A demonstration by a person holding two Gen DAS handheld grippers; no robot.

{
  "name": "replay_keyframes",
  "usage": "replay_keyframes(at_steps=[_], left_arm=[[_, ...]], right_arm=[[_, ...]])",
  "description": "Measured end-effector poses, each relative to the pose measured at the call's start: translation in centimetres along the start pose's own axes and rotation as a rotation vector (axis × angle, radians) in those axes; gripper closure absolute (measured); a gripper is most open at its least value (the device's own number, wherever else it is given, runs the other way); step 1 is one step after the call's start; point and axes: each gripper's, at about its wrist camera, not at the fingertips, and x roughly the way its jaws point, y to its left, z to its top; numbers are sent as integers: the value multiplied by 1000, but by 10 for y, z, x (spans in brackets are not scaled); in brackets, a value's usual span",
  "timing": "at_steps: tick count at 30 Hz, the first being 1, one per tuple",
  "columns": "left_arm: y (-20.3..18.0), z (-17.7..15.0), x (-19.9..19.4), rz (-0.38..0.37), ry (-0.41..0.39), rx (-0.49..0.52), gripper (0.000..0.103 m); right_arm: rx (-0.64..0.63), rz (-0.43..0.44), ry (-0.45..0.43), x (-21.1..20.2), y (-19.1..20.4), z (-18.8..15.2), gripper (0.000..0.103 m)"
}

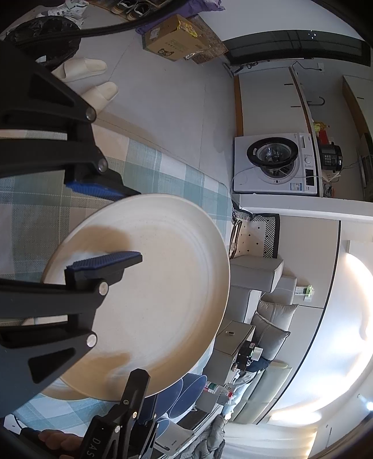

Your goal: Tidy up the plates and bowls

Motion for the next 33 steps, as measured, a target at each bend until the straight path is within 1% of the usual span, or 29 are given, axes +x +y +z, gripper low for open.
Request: replay_keyframes(at_steps=[15, 33], left_arm=[[-14, -1, -3, -28, 4, 44, 69], [-36, -7, 5, -58, 47, 112, 68]], right_arm=[[33, -16, -12, -21, -8, -14, 68], [84, -36, 15, -32, -22, -39, 68]])
